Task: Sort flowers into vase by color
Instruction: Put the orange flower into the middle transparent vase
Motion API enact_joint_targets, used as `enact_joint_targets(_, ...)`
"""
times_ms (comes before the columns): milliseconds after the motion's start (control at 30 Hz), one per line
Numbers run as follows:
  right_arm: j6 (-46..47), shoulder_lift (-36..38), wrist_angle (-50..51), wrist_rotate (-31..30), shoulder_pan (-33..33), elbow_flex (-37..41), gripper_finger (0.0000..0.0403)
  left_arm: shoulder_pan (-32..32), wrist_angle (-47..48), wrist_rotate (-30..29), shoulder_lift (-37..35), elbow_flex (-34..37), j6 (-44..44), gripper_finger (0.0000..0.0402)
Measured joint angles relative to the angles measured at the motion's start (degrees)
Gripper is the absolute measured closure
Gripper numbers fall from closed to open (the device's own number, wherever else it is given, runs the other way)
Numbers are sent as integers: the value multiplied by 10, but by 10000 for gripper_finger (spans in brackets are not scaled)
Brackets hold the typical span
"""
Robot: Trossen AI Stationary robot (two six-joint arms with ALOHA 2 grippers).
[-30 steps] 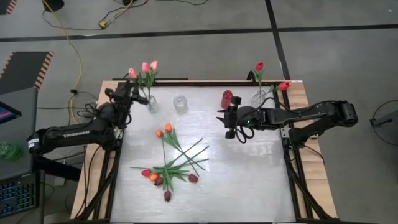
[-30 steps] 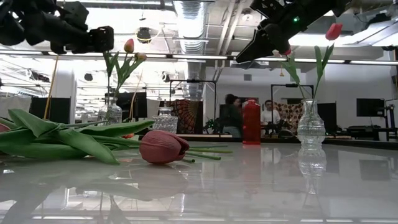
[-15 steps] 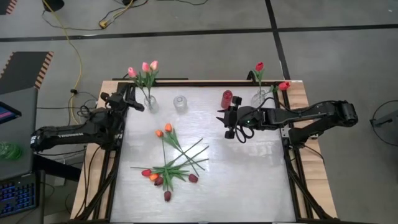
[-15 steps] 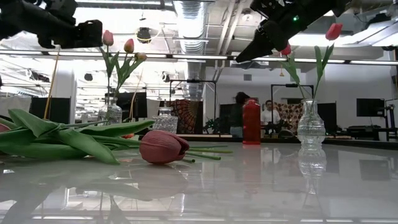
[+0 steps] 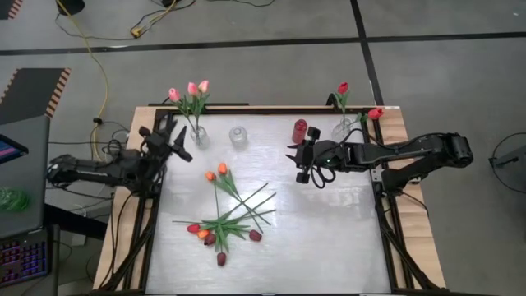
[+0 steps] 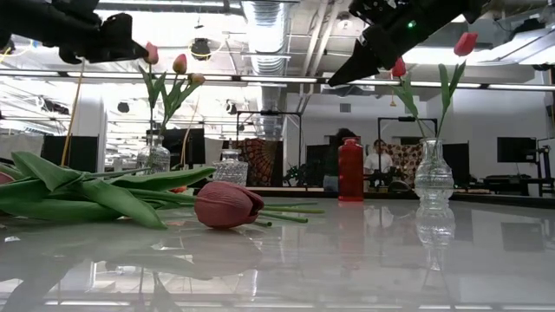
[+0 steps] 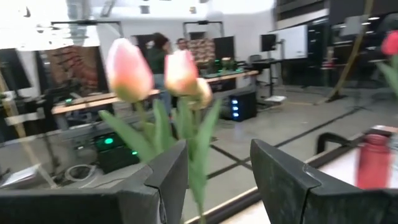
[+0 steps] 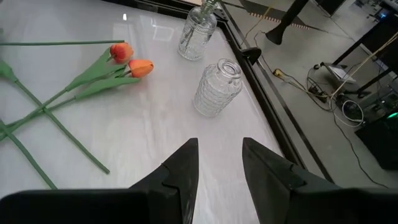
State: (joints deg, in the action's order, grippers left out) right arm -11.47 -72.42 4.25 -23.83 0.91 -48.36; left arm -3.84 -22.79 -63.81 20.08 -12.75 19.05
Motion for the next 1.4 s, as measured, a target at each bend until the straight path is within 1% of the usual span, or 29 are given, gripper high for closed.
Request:
enact_joint_targets(200, 3, 0, -5, 4, -2, 0, 253, -65, 4, 12, 0, 0, -11, 239)
enact_joint_targets(433, 49, 0, -40, 48, -2, 0, 253, -129, 46, 55, 0, 0, -64, 239)
enact_joint_targets(600, 57, 0, -72, 51, -3, 0, 253, -155, 77, 103, 0, 0, -118, 239)
enact_joint_targets(800, 56, -13, -148, 64, -20, -1, 253, -163, 105, 170, 2, 0, -164, 239)
enact_joint_targets(900, 56, -45, -196, 65, -29, -1, 253, -162, 108, 199, 2, 0, -169, 239)
enact_joint_targets(1000, 56, -89, -233, 73, -37, -2, 253, -163, 110, 207, 2, 0, -170, 239)
enact_joint_targets(1067, 56, -120, -240, 74, -42, -10, 253, -162, 110, 207, 2, 0, -169, 239)
enact_joint_targets(1167, 62, -169, -246, 75, -50, -40, 253, -162, 111, 207, 2, 0, -169, 239)
enact_joint_targets(1300, 118, -237, -243, 75, -55, -93, 253, -162, 115, 208, 2, 0, -169, 239)
enact_joint_targets(1400, 150, -284, -206, 83, -54, -143, 253, -162, 116, 208, 2, 0, -169, 239)
